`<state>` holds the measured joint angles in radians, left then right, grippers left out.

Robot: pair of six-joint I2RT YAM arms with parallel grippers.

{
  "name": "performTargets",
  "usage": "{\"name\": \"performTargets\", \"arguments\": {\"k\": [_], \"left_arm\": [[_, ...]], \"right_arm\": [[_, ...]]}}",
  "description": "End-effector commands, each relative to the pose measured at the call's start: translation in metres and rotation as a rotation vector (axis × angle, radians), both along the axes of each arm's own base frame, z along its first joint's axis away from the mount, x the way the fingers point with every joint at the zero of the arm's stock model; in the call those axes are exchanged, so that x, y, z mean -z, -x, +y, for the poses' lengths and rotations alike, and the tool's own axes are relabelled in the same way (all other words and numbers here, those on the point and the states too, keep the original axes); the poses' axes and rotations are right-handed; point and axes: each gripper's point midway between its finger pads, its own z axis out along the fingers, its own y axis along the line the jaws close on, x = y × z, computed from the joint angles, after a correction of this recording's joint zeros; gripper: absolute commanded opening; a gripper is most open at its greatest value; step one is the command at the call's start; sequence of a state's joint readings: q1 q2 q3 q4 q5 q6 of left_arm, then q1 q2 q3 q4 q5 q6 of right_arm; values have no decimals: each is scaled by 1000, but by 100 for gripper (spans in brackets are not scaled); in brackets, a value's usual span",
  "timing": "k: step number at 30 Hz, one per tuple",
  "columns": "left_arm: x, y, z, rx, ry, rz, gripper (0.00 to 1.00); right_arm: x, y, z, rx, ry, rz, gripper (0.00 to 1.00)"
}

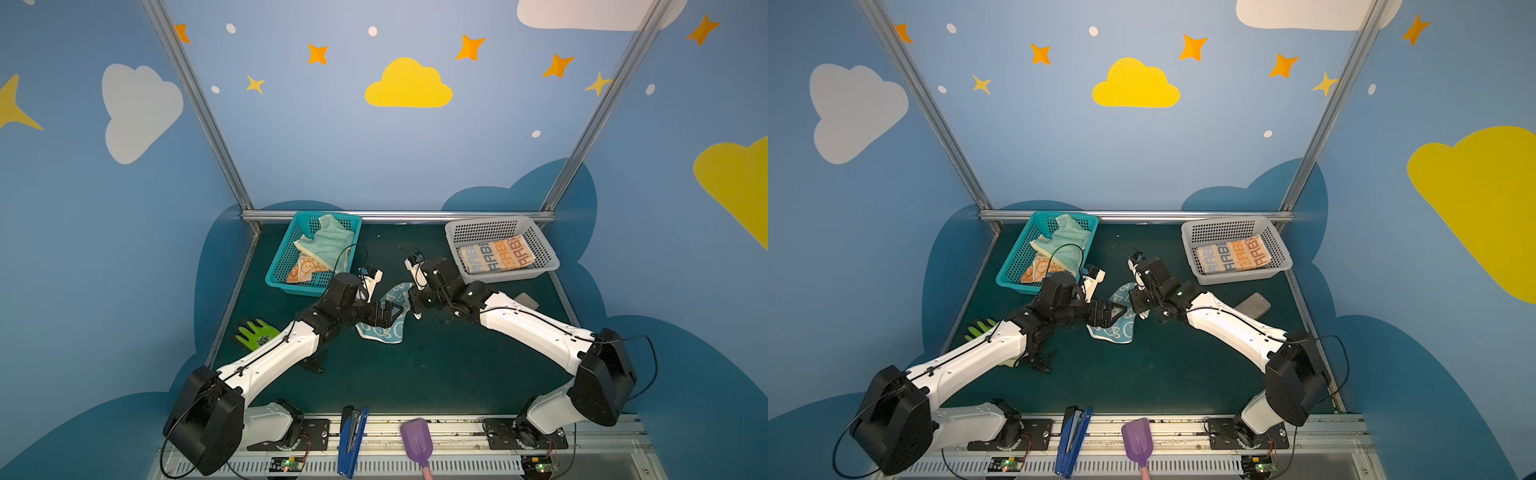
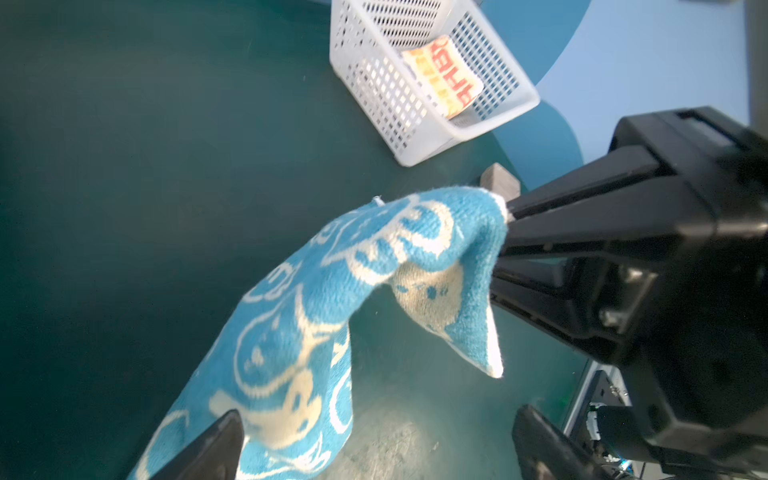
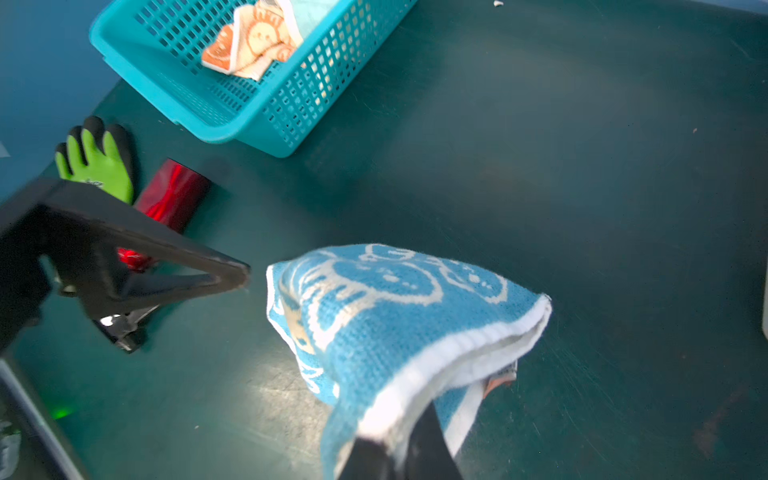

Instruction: Fold and stack the towels

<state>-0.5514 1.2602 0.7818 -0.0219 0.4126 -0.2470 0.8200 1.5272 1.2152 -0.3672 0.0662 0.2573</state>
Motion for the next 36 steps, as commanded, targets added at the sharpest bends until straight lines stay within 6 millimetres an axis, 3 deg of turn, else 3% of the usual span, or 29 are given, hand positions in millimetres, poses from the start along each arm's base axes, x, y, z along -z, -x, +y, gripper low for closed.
{"name": "performTargets", "arguments": {"k": [1,10,16,20,31,36], "left_arm": [[-24,0,-13,50,57,-56,100],[-26,10,-42,122,75,-63,99],[-18,-4,-43,54,68,-63,92],[-23,-10,-46,38,99,-91,76],[-21,-24,-53,38,59,-76,7],[-23,-32,-44,-19,8,-74,4]], "right_arm": [[-16,8,1,-27,-22,12,0],[-42,13,15,-101,-151,-77,0],[-59,24,16,-145,-223,-116,0],[-61,28,13,-144,-229,-109,0],[-66,28,0,-106,-224,-149,0],[-57,21,-16,-47,-150,-181,0]]}}
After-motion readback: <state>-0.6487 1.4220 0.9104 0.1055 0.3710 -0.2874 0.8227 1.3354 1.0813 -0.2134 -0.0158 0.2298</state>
